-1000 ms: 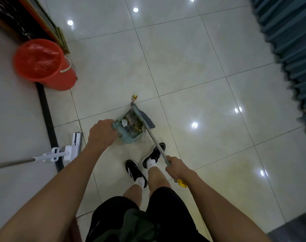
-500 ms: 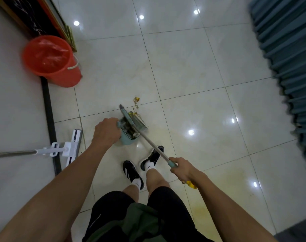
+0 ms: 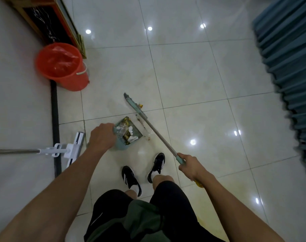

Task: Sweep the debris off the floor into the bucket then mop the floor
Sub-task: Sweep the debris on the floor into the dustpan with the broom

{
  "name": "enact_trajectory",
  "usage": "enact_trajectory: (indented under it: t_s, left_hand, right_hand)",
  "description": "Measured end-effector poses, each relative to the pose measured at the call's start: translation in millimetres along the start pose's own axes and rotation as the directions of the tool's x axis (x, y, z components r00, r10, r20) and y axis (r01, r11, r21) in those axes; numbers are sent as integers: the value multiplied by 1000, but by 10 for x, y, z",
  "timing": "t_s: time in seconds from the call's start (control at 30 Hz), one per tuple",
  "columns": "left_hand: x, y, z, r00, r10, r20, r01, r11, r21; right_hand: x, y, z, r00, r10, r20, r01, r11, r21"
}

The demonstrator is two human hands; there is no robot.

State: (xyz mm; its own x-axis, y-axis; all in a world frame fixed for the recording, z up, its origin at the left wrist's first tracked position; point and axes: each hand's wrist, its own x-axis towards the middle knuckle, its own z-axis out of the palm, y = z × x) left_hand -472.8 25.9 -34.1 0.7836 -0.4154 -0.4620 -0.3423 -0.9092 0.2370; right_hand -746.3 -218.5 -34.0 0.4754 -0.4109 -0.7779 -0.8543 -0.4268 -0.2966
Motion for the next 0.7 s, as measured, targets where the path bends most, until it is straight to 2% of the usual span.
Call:
enact_trajectory:
  t_s: [0.2, 0.37, 0.53, 0.7]
  left_hand:
    - [61, 59, -13, 997, -59, 48, 61, 998, -27]
    - [167, 140, -44, 990, -130, 61, 133, 990, -41]
    - [164, 262, -9, 985, -162, 65, 158, 986, 56]
    - [135, 314, -9, 977, -203, 71, 202, 979, 17]
  right_hand:
    - [579, -248, -193, 994, -109, 1, 105, 954, -282]
    - [1144, -549, -385, 981, -194, -19, 163, 871, -463]
    - [1629, -775, -536, 970, -241, 16, 213, 823, -526]
    - [1643, -495, -632, 982, -174, 69, 186, 854, -485]
